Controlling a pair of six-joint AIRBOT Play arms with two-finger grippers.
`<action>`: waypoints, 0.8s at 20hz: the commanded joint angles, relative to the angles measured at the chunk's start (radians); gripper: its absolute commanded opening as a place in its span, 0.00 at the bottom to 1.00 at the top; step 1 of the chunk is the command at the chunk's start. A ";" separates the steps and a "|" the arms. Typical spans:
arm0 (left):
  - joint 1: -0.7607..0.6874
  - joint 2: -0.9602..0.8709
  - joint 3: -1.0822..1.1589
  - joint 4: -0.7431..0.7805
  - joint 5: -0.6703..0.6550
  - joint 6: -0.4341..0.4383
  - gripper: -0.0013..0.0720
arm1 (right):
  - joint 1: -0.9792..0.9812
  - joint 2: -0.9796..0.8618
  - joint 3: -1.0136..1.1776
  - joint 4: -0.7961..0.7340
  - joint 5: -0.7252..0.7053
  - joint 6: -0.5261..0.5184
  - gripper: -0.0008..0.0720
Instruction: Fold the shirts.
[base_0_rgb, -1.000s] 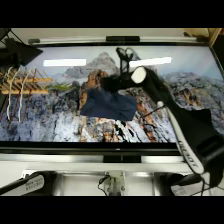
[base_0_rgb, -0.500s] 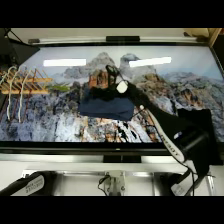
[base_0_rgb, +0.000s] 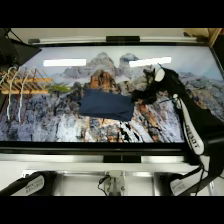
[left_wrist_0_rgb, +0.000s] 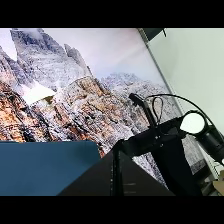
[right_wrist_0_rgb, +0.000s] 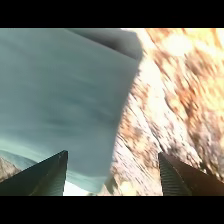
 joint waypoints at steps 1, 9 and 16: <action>0.000 0.001 0.000 0.001 -0.003 0.009 0.07 | -0.050 -0.074 -0.020 0.130 0.062 -0.050 0.92; 0.000 0.001 0.000 0.000 -0.003 0.008 0.07 | 0.046 -0.167 -0.019 0.229 -0.113 -0.140 0.30; 0.000 0.000 0.000 0.001 -0.003 0.008 0.07 | -0.013 0.039 0.112 0.437 -0.062 -0.324 0.10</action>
